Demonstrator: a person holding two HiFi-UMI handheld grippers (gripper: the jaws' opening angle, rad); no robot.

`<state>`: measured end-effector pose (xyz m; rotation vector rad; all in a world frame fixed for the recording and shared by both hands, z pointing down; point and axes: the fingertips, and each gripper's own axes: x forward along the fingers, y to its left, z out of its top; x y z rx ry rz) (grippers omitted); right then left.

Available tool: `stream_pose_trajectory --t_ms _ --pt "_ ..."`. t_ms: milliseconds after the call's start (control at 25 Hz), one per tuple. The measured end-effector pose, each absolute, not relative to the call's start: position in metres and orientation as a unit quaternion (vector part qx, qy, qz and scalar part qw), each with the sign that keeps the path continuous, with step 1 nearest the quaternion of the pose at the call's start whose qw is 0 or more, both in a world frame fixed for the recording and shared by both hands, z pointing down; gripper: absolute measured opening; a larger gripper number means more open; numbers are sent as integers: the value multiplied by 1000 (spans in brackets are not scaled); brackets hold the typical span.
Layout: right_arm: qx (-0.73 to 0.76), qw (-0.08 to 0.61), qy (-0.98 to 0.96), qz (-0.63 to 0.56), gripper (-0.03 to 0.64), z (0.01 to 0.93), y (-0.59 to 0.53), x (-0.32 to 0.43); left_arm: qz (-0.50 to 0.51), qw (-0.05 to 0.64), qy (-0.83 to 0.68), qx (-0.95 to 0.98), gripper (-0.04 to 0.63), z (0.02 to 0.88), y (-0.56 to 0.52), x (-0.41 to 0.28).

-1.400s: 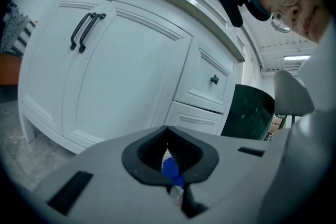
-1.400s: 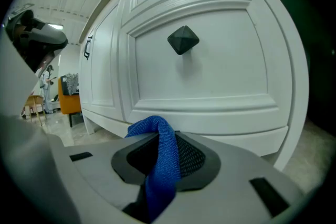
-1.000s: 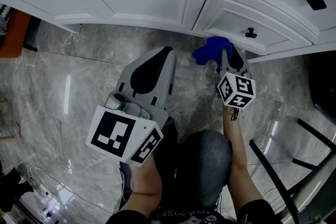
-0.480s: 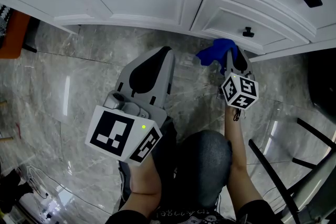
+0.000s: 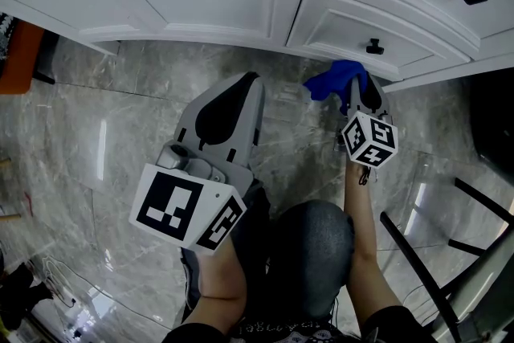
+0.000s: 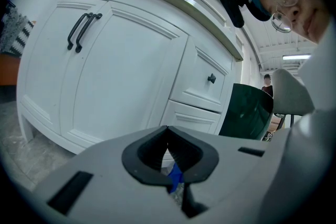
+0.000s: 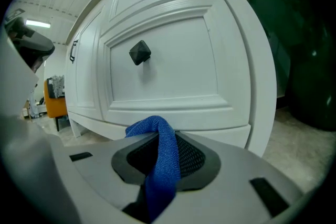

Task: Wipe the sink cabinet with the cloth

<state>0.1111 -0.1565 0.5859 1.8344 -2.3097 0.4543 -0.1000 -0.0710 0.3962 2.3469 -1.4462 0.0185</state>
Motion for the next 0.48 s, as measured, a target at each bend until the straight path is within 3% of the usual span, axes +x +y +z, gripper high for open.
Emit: stream_pose_trajectory --t_ms 480 --pt "629 76 -759 152 91 588 -155 129 9 192 -516 835 5 398 -71 -100"
